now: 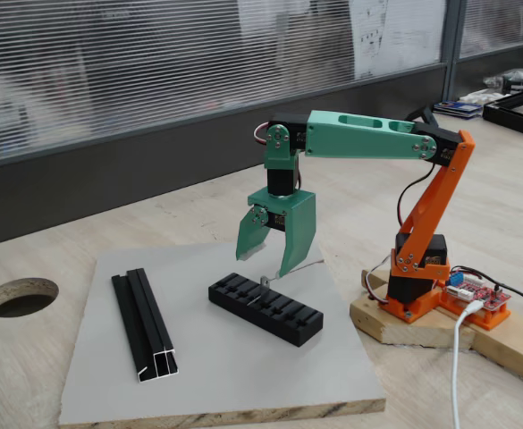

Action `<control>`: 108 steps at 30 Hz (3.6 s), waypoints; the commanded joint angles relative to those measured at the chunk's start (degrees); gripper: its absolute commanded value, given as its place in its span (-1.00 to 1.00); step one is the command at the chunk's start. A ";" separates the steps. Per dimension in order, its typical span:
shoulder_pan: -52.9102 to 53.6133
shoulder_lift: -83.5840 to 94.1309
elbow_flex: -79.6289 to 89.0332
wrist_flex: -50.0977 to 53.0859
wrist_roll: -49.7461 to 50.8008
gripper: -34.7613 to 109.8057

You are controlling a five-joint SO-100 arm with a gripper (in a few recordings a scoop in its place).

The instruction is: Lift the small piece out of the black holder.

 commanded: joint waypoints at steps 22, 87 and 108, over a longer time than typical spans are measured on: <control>3.34 -5.19 0.09 0.44 0.79 0.24; 3.96 -4.31 5.98 -6.33 0.79 0.25; 4.04 -4.31 2.72 -6.06 0.35 0.20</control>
